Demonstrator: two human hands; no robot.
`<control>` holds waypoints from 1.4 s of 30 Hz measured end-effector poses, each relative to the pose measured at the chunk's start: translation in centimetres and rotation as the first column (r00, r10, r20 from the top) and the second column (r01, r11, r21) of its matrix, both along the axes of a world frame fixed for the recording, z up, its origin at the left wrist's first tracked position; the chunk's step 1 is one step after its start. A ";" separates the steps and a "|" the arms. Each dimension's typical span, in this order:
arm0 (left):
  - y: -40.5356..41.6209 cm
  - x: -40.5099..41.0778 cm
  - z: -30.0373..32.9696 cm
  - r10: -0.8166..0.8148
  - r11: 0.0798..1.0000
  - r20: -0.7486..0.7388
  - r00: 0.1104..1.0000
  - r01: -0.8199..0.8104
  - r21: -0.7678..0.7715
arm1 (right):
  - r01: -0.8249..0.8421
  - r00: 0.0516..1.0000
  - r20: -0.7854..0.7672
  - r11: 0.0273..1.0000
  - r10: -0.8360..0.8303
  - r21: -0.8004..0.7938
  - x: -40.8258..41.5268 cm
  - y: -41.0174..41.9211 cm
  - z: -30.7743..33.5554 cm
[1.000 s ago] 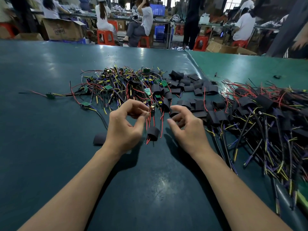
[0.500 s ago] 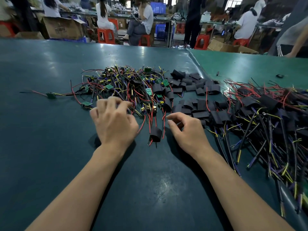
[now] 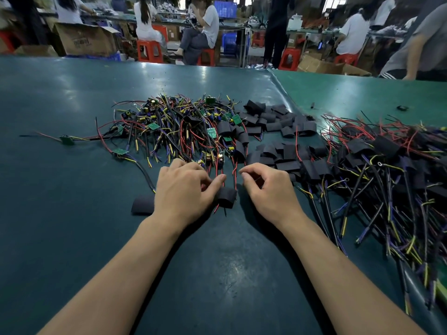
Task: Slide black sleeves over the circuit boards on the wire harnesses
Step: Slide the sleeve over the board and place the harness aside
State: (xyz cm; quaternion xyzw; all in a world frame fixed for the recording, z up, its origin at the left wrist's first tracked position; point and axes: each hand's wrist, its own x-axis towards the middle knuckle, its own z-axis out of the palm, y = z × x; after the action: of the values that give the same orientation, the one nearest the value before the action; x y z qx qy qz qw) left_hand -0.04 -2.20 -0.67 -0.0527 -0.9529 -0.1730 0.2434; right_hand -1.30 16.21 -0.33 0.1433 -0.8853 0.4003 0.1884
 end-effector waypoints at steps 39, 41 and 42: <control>1.7 1.5 1.6 -0.461 0.866 -0.030 0.887 0.457 0.204 | 0.002 0.971 0.231 0.963 0.063 -0.268 -0.3 -0.1 0.2; 2.1 2.1 1.8 -0.563 0.802 -0.071 0.824 0.565 0.193 | -0.012 0.960 0.262 0.947 0.100 -0.320 -0.3 -0.1 0.4; 2.3 2.3 1.9 -0.602 0.773 -0.086 0.794 0.606 0.190 | -0.020 0.952 0.279 0.938 0.123 -0.347 -0.3 0.0 0.4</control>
State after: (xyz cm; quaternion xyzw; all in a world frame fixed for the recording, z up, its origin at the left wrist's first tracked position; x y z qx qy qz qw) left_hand 2.30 0.12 1.21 -0.3317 -0.8596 -0.3396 0.1888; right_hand -1.61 16.19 0.09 0.0795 -0.8151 0.5706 0.0609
